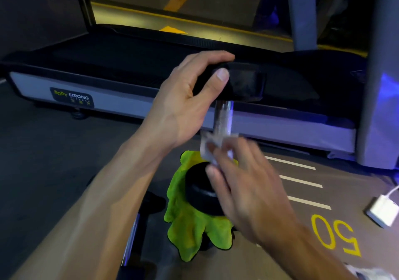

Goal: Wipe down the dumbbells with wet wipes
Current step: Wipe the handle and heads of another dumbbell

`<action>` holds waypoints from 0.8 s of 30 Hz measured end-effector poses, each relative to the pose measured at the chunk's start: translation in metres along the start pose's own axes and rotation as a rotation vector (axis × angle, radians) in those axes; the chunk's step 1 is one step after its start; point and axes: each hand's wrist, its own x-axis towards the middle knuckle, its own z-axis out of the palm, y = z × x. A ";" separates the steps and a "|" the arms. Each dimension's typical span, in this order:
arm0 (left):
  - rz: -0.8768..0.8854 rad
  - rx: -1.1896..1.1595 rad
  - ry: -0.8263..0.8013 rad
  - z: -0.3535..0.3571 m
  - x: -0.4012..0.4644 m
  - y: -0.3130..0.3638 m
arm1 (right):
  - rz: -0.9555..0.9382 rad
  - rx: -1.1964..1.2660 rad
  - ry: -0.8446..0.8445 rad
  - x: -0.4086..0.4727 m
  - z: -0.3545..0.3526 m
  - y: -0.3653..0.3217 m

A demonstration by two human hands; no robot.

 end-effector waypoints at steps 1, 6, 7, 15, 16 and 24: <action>0.001 -0.002 0.002 0.001 0.000 0.000 | -0.010 0.003 -0.026 -0.012 0.004 0.000; -0.010 -0.015 0.000 0.001 -0.004 0.002 | -0.018 0.044 0.017 0.000 -0.001 0.007; -0.019 -0.019 0.005 0.001 -0.004 0.003 | -0.009 0.052 0.041 0.008 -0.005 0.008; 0.006 -0.040 0.019 0.000 -0.002 0.000 | -0.071 0.037 -0.112 -0.027 0.002 0.014; 0.012 -0.053 0.013 0.000 -0.003 0.001 | -0.060 0.040 -0.106 -0.026 0.001 0.011; 0.060 -0.130 -0.054 -0.007 -0.008 -0.001 | -0.029 0.072 -0.126 -0.020 0.000 -0.008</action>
